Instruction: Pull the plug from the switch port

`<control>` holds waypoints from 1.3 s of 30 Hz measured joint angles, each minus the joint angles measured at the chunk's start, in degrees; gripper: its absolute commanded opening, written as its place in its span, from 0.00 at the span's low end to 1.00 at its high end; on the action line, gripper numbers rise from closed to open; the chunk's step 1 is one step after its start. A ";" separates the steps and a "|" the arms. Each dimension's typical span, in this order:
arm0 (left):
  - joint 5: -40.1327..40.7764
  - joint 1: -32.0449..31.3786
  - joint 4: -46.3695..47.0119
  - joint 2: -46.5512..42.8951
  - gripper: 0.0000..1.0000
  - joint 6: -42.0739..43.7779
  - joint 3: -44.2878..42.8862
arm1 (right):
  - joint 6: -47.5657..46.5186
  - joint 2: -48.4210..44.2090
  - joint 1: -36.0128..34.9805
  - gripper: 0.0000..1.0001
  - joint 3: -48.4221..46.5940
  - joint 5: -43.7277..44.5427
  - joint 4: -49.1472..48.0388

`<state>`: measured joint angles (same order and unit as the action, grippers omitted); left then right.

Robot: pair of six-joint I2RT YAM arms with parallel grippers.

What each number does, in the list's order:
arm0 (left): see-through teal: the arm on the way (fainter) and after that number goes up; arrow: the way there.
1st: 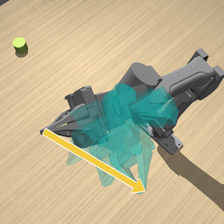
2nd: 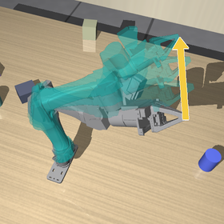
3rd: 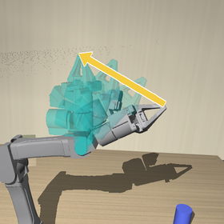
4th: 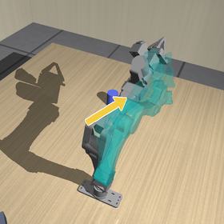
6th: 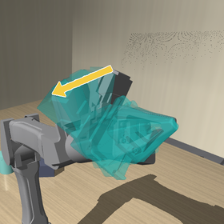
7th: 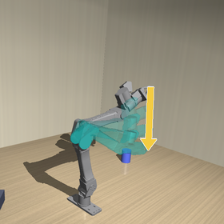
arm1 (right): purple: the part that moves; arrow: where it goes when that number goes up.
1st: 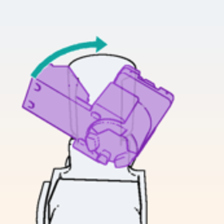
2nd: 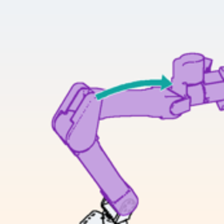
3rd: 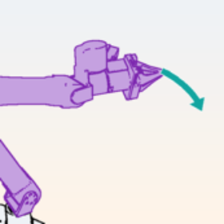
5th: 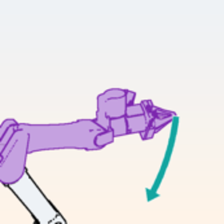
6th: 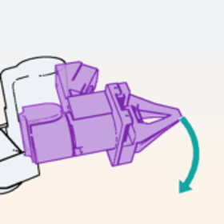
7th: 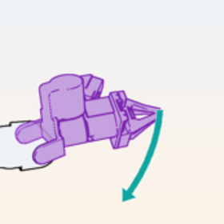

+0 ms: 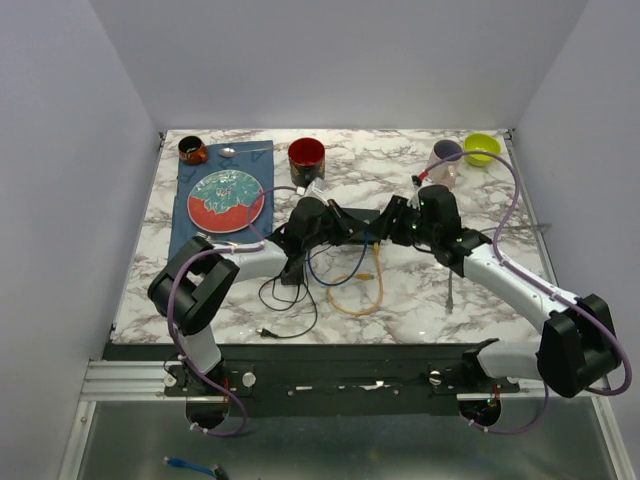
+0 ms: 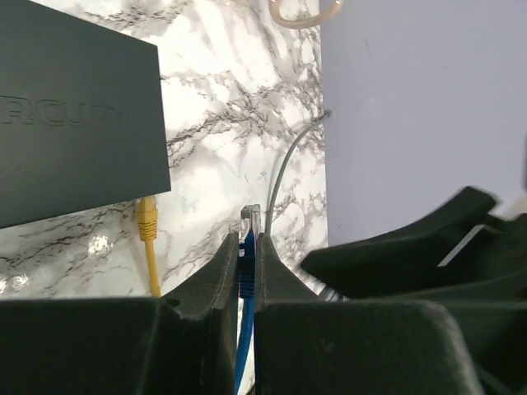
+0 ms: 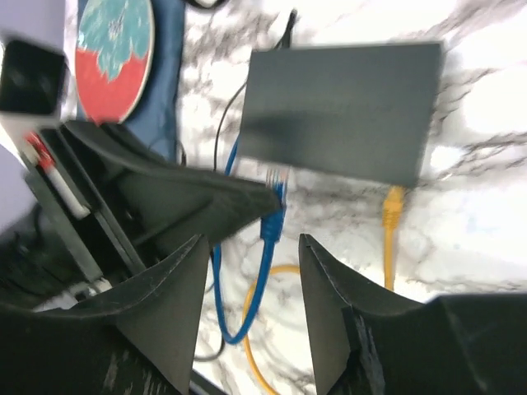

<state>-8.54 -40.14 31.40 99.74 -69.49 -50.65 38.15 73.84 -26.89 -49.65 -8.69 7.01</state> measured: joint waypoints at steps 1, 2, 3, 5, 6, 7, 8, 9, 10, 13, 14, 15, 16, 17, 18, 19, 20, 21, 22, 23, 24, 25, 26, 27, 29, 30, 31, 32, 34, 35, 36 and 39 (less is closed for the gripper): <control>-0.02 -0.09 0.02 -0.22 0.00 0.35 -0.15 | -0.09 -0.20 0.00 0.57 1.84 -1.70 -1.22; -0.07 -0.11 -0.09 -0.31 0.00 0.63 -0.17 | -0.15 -0.44 0.00 0.57 4.04 -3.43 -2.32; -0.07 -0.11 -0.31 -0.31 0.00 0.76 -0.17 | -0.13 -0.68 0.00 0.57 6.45 -5.05 -3.30; -0.07 -0.11 -0.96 -0.31 0.00 0.98 -0.07 | -0.17 -1.33 0.00 0.57 11.28 -7.69 -4.96; -0.07 -0.11 -1.05 -0.31 0.00 1.01 -0.07 | -0.17 -1.75 -0.02 0.57 13.25 -8.74 -5.55; -0.07 -0.11 -1.09 -0.33 0.00 1.01 -0.07 | -0.15 -2.21 -0.02 0.57 14.78 -9.62 -5.97; -0.07 -0.11 -1.11 -0.37 0.00 1.01 -0.07 | -0.09 -2.73 -0.02 0.57 16.09 -10.45 -6.73; -0.07 -0.13 -1.14 -0.44 0.00 1.01 -0.07 | 0.00 -3.28 -0.02 0.57 16.90 -11.15 -7.54; -0.07 -0.24 -1.20 -0.57 0.00 1.01 -0.07 | 0.11 -3.78 -0.02 0.57 17.35 -11.76 -8.39; -0.02 -0.50 -1.55 -1.22 0.00 1.03 -0.07 | 0.79 -4.76 -0.02 0.57 17.51 -13.27 -12.11; 0.00 -0.76 -1.57 -1.44 0.00 1.11 -0.07 | 0.92 -4.92 -0.02 0.57 17.49 -13.55 -13.27; 0.00 -1.07 -1.62 -1.62 0.00 1.16 -0.07 | 1.11 -4.98 -0.02 0.57 17.49 -13.77 -14.16; 0.00 -1.33 -1.77 -1.73 0.00 1.18 -0.07 | 1.36 -5.01 -0.02 0.57 17.49 -13.97 -14.95; 0.00 -1.66 -2.03 -1.88 0.00 1.20 -0.07 | 1.53 -5.03 -0.02 0.57 17.51 -14.10 -15.32; 0.02 -1.86 -2.19 -1.95 0.00 1.22 -0.07 | 1.75 -5.05 -0.02 0.57 17.51 -14.23 -15.78; 0.02 -2.03 -2.34 -2.03 0.00 1.25 -0.07 | 1.97 -5.07 -0.02 0.57 17.49 -14.53 -16.37; 0.02 -2.25 -2.47 -2.05 0.00 1.33 -0.07 | 2.12 -5.07 -0.02 0.56 17.49 -14.78 -16.76; 0.02 -2.40 -2.51 -2.05 0.00 1.36 -0.07 | 2.29 -5.05 -0.02 0.54 17.49 -14.95 -17.07; 0.04 -2.54 -2.62 -2.05 0.00 1.36 -0.07 | 2.38 -5.01 -0.02 0.52 17.49 -15.10 -17.33; 0.04 -2.78 -2.82 -2.10 0.00 1.38 -0.07 | 2.40 -4.81 -0.02 0.49 17.49 -15.26 -17.66; 0.07 -2.86 -2.99 -2.14 0.00 1.40 -0.04 | 2.49 -4.44 -0.02 0.45 17.44 -15.43 -17.90; 0.13 -2.99 -3.13 -2.19 0.00 1.46 -0.04 | 2.49 -3.82 -0.02 0.42 17.31 -15.58 -18.03; 0.15 -3.10 -3.30 -2.25 0.00 1.55 -0.04 | 2.49 -3.06 -0.02 0.39 17.18 -15.67 -18.03; 0.22 -3.21 -3.54 -2.40 0.00 1.64 -0.04 | 2.49 -2.23 -0.02 0.33 17.09 -15.69 -18.01; 0.37 -3.50 -4.13 -3.04 0.00 1.99 -0.02 | 2.69 -0.87 -0.02 0.25 17.07 -15.69 -17.75; 0.42 -3.50 -4.28 -3.19 0.00 2.19 0.00 | 2.58 -0.61 -0.02 0.16 17.07 -15.72 -17.59; 0.44 -3.52 -4.31 -3.80 0.00 2.27 0.02 | 2.75 -0.52 -0.02 0.12 17.07 -15.67 -17.57; 0.55 -3.58 -4.31 -4.13 0.03 2.45 0.11 | 2.78 -0.57 -0.02 0.09 17.07 -15.69 -17.62; 0.92 -3.65 -4.48 -4.72 0.35 2.64 0.42 | 2.54 -1.11 -0.02 0.01 17.05 -15.58 -17.53; 1.38 -3.72 -4.90 -5.16 0.44 2.71 0.57 | 2.34 -1.66 -0.04 0.01 17.05 -15.30 -17.14; 1.95 -3.78 -5.53 -5.77 0.57 2.78 0.66 | 2.05 -2.45 -0.13 0.01 17.05 -14.88 -16.52; 6.05 -4.09 -10.14 -9.66 0.67 3.56 1.31 | 0.37 -6.67 -0.15 0.01 16.55 -11.39 -12.63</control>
<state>-2.48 -44.23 21.26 90.08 -65.93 -49.34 38.52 67.18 -27.05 -33.10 -20.08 -5.63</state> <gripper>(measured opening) 0.572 0.032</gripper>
